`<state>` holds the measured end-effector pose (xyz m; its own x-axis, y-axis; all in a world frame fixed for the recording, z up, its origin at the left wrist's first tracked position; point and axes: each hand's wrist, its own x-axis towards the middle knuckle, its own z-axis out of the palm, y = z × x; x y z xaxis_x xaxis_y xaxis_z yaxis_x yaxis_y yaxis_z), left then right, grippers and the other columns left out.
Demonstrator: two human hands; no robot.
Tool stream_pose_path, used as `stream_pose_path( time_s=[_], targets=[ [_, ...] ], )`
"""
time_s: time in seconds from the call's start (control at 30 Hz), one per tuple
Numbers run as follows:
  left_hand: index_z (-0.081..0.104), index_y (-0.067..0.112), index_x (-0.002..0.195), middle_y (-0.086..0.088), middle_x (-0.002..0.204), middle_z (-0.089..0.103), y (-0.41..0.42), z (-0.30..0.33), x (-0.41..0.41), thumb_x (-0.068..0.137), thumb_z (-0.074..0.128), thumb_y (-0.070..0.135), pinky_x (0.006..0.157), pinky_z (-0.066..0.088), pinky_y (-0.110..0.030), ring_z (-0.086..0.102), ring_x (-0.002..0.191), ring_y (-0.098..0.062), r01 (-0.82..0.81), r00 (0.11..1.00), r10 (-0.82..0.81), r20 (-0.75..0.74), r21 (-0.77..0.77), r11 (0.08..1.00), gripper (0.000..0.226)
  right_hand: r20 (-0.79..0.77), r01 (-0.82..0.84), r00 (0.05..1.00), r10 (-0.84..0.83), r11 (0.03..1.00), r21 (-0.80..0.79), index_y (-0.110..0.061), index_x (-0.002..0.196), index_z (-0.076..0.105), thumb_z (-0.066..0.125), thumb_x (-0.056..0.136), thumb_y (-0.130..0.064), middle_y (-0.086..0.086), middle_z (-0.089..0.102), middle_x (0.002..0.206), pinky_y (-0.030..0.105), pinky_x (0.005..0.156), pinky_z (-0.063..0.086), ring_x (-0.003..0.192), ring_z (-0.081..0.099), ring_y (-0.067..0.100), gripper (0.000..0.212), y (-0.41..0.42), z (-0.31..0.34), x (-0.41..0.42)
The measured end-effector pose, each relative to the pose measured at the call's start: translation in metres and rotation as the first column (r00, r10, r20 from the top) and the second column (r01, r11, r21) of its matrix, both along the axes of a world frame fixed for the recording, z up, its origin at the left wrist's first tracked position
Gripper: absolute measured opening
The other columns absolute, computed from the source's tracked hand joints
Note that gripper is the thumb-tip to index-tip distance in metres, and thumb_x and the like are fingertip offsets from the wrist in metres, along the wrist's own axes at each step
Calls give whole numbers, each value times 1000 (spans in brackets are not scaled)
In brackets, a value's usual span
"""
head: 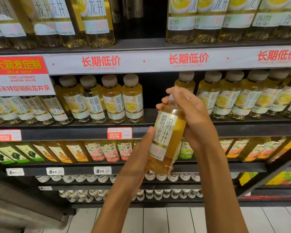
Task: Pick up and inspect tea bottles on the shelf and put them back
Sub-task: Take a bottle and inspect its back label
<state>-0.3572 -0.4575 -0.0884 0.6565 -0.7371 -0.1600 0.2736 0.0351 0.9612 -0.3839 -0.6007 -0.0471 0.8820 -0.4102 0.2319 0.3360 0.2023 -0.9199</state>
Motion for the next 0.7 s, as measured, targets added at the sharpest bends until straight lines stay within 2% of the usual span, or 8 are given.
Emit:
stream_pose_path(
  time_s=[0.07,0.13,0.2,0.33,0.47,0.53,0.6,0.7],
  targets=[
    [70,31,102,-3,99,75,0,-2,-2,62,46,69,77,58,-38,72,88,-23,-15,1000,15,2,-4,1000,61,-18,-19,1000,19,1000,20,-16,103,63,56,82,-38,2,70,86,25,69,56,87,71,17,32,0,-2,1],
    [68,26,108,-11,90,74,3,-2,-1,71,44,67,64,59,-35,71,73,-23,15,998,-17,-62,-36,999,61,-25,-69,997,70,997,38,-18,106,65,55,83,-41,3,72,91,28,74,57,94,71,20,34,-2,-3,1],
    [66,16,116,-17,85,71,7,-2,0,80,44,68,59,56,-35,69,66,-26,89,987,-99,-124,-87,992,67,-18,-123,992,125,989,86,-19,110,65,55,84,-42,3,72,91,33,81,57,95,70,22,36,-2,-4,1],
    [70,16,112,-19,84,70,10,-4,-4,76,44,68,63,56,-36,68,68,-27,205,958,-235,-164,-179,962,68,108,-264,964,243,917,300,-12,108,63,54,86,-37,7,70,84,35,80,58,84,70,22,34,6,-5,3],
    [75,24,100,-13,92,74,7,-5,-4,81,32,67,77,59,-37,72,82,-26,123,989,-124,-78,-24,992,64,128,-220,973,192,939,264,-11,99,59,56,87,-31,5,63,75,31,74,56,74,67,18,24,6,-8,1],
    [78,36,81,-8,94,76,6,-4,-2,81,29,63,89,55,-39,72,92,-24,46,999,-47,8,88,995,56,93,-165,985,148,963,214,-12,100,57,55,86,-31,4,63,75,33,78,57,75,67,18,24,4,-10,0],
    [76,45,68,-5,91,76,6,-2,-3,84,27,62,93,53,-40,73,89,-24,24,999,-28,27,125,992,54,45,-96,995,89,982,164,-11,102,57,56,85,-33,3,65,76,35,80,56,78,69,18,27,4,-13,0],
    [73,33,92,-4,91,77,6,-6,-4,73,34,67,81,58,-36,73,83,-23,0,1000,0,1,73,997,56,-7,-72,997,73,989,130,-14,104,60,56,84,-40,3,68,78,35,78,57,81,70,19,33,4,-16,2]
  ],
)
